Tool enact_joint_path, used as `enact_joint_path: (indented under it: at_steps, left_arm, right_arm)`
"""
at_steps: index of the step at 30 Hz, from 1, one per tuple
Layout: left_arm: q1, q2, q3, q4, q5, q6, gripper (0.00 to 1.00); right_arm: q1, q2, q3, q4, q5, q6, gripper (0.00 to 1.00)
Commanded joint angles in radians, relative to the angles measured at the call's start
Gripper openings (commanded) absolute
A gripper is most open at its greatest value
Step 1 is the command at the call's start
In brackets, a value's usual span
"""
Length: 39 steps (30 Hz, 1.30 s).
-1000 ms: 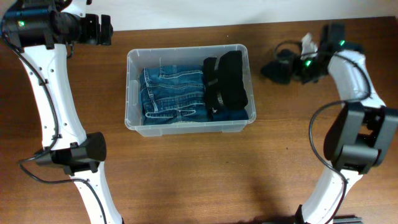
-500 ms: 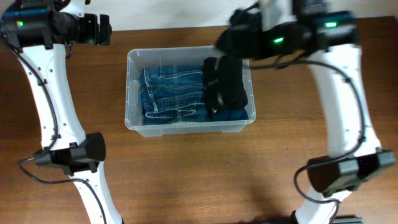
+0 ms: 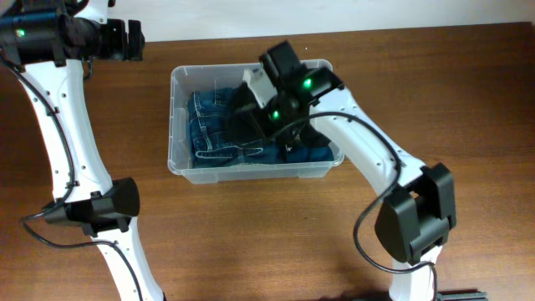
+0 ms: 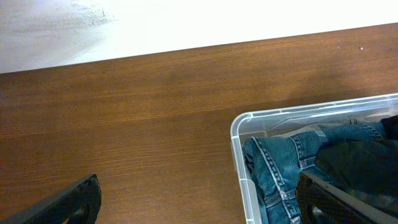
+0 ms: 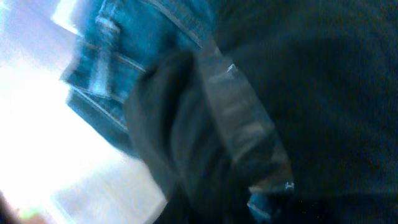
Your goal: Pack container
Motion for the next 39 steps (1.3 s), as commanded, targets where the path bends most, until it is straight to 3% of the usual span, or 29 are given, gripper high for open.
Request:
enact_joint_path:
  at_steps: [1,2,3,7,10,12,16,21,24,26,28,34,39]
  left_arm:
    - [0.006,-0.004,-0.002,-0.001,-0.003,-0.008,0.99]
    - [0.006,-0.004,-0.002,-0.001,-0.003,-0.008,0.99]
    - [0.006,-0.004,-0.002,-0.001,-0.003,-0.008,0.99]
    - [0.006,-0.004,-0.002,-0.001,-0.003,-0.008,0.99]
    - [0.006,-0.004,-0.002,-0.001,-0.003,-0.008,0.99]
    - [0.006,-0.004,-0.002,-0.001,-0.003,-0.008,0.99]
    - [0.006,-0.004,-0.002,-0.001,-0.003,-0.008,0.99]
    - [0.006,-0.004,-0.002,-0.001,-0.003,-0.008,0.99]
    - [0.006,-0.004,-0.002,-0.001,-0.003,-0.008,0.99]
    - [0.006,-0.004,-0.002,-0.001,-0.003,-0.008,0.99]
    - [0.006,-0.004,-0.002,-0.001,-0.003,-0.008,0.99]
    - [0.006,-0.004,-0.002,-0.001,-0.003,-0.008,0.99]
    - [0.006,-0.004,-0.002,-0.001,-0.003,-0.008,0.99]
  right_arm:
    - [-0.010,-0.002,-0.067,0.046,0.013,0.006,0.66]
    - [-0.016,-0.002,-0.064,0.051,0.012,0.006,0.80]
    - [-0.022,-0.006,-0.055,0.050,0.012,0.002,0.85]
    - [-0.056,-0.039,0.066,-0.014,0.026,-0.021,0.91]
    - [-0.109,-0.063,0.287,-0.143,0.035,-0.043,0.99]
    - [-0.169,-0.065,0.481,-0.263,0.035,-0.042,0.99]
    - [-0.290,-0.065,0.710,-0.463,0.035,-0.034,0.98]
    - [-0.474,-0.067,0.884,-0.682,-0.037,0.025,0.99]
    - [-0.537,-0.067,0.900,-0.713,-0.171,0.187,0.98]
    - [-0.543,-0.066,0.897,-0.722,-0.150,0.195,0.98]
    - [-0.563,-0.067,0.897,-0.785,-0.058,0.171,0.98]
    - [-0.665,-0.140,0.895,-0.789,-0.081,0.095,0.98]
    - [-0.764,-0.313,0.883,-0.783,-0.009,-0.100,0.98]
